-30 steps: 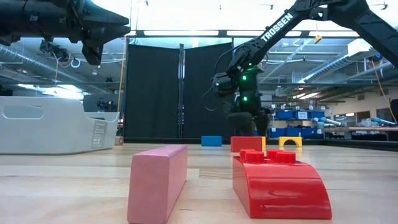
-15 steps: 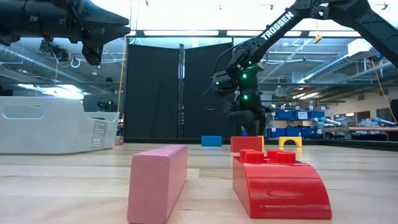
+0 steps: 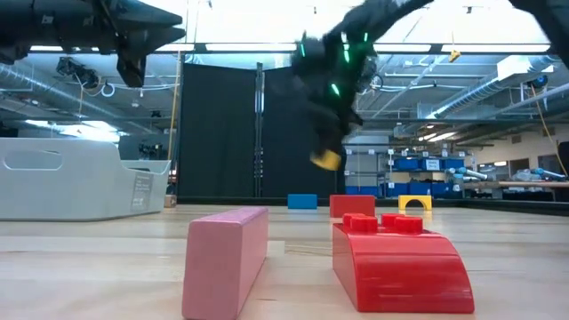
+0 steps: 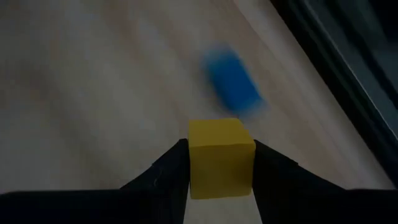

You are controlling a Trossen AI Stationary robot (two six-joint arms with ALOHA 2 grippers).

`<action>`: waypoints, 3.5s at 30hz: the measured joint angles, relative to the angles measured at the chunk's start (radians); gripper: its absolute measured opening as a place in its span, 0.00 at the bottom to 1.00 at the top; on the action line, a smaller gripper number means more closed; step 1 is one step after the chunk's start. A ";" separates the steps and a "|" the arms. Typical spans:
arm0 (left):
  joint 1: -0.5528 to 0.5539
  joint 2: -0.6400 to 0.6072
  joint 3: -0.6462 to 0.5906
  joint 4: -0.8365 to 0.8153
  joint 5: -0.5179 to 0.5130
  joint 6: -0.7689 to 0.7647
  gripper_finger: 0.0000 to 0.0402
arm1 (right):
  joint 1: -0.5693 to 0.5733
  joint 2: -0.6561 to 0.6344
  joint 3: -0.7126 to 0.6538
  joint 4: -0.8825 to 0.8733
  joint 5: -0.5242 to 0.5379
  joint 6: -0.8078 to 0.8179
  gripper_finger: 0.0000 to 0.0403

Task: Sort blocks by size
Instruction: Put the left yellow block into the grey bin, then put the top brown block into the black bin

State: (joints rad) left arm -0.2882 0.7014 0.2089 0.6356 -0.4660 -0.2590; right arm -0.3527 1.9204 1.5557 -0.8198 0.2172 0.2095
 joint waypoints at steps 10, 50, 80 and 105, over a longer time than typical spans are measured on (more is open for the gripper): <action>-0.024 -0.083 0.000 0.036 0.000 0.059 0.24 | 0.366 0.126 0.000 0.788 -0.006 -0.009 0.36; -0.100 -0.102 0.035 -0.273 -0.328 -0.033 0.24 | 0.479 -0.247 -0.700 1.559 0.308 -0.154 0.63; 0.867 0.923 1.198 -1.827 0.197 0.338 0.38 | 0.712 -0.797 -1.002 1.496 0.540 -0.346 0.63; 0.967 1.184 1.195 -1.920 0.127 0.939 0.53 | 0.713 -0.802 -1.002 1.474 0.523 -0.397 0.59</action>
State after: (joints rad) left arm 0.6789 1.8854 1.4034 -1.2842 -0.3394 0.6795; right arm 0.3599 1.1183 0.5537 0.6538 0.7400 -0.1871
